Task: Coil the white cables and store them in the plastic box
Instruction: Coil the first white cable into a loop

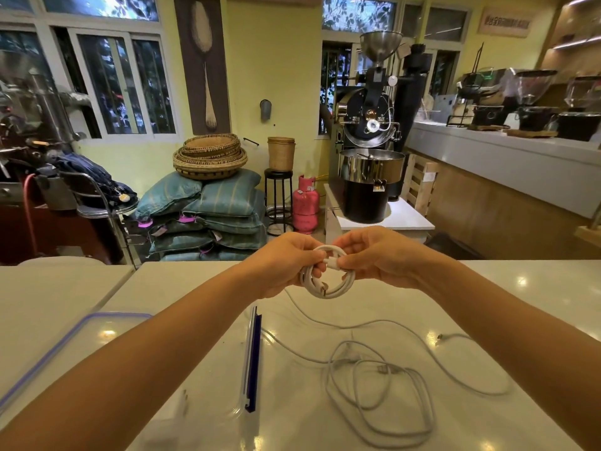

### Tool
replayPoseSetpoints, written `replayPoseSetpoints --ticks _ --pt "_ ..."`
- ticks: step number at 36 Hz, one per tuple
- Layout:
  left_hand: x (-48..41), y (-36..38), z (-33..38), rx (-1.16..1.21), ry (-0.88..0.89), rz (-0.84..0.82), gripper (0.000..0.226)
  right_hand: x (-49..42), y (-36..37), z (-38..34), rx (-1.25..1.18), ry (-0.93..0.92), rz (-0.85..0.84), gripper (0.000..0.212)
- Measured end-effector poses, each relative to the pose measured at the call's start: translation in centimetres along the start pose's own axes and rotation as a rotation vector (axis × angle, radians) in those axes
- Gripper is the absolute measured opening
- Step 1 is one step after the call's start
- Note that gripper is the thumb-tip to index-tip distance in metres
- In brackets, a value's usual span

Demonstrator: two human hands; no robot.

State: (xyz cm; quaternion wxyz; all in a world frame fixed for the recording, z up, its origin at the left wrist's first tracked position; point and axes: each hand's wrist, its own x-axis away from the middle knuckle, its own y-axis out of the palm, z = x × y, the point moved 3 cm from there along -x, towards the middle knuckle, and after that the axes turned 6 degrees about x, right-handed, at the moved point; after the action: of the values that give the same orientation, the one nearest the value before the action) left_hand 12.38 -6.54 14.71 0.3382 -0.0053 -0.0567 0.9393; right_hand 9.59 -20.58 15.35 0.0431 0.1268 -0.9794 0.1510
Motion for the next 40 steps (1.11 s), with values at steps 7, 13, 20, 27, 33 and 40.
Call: replayPoseSetpoints --ticks 7,13,20,27,33,40 --pt "-0.4 -0.1 -0.5 -0.153 0.056 0.026 0.016 0.1 0.2 0.2 0.139 -0.002 0.057 0.014" --pt "-0.2 -0.2 -0.6 -0.217 0.091 -0.009 0.017 0.0 0.3 0.7 0.171 0.045 0.057 0.012" --pt "0.0 -0.1 -0.5 -0.307 0.108 -0.087 0.017 0.3 0.6 1.7 0.039 0.187 -0.099 0.005" --pt "0.0 -0.4 0.1 -0.246 0.107 -0.123 0.019 0.7 0.7 2.1 -0.190 0.116 -0.167 0.019" --pt "-0.1 -0.1 0.0 -0.363 0.119 -0.094 0.016 0.7 1.1 2.2 0.005 0.113 -0.077 0.023" --pt "-0.3 0.3 0.0 -0.494 0.181 -0.034 0.020 0.6 1.9 2.8 0.129 0.094 0.093 0.017"
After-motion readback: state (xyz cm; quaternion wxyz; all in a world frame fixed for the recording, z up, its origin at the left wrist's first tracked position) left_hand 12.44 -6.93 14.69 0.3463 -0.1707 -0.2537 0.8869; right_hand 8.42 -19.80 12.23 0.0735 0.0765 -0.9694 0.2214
